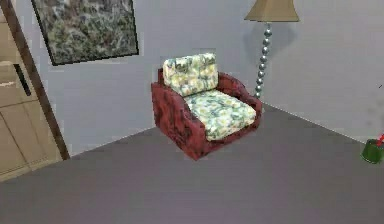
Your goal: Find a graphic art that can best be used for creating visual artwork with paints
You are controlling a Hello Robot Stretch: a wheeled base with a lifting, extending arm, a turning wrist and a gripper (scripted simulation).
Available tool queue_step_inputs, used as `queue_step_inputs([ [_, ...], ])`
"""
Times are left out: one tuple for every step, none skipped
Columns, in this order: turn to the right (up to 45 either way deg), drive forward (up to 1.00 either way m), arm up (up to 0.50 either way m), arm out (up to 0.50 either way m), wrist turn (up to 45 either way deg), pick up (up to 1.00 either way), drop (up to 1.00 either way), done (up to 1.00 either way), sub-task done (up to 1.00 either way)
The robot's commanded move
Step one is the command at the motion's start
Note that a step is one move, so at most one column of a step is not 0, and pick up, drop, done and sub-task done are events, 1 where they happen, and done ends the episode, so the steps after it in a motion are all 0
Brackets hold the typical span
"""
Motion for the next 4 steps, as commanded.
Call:
queue_step_inputs([
  [-33.0, 0.00, 0.00, 0.00, 0.0, 0.00, 0.00, 0.00, 0.00],
  [-3.0, 0.00, 0.00, 0.00, 0.0, 0.00, 0.00, 0.00, 0.00],
  [0.0, 1.00, 0.00, 0.00, 0.0, 0.00, 0.00, 0.00, 0.00],
  [0.0, 0.50, 0.00, 0.00, 0.0, 0.00, 0.00, 0.00, 0.00],
])
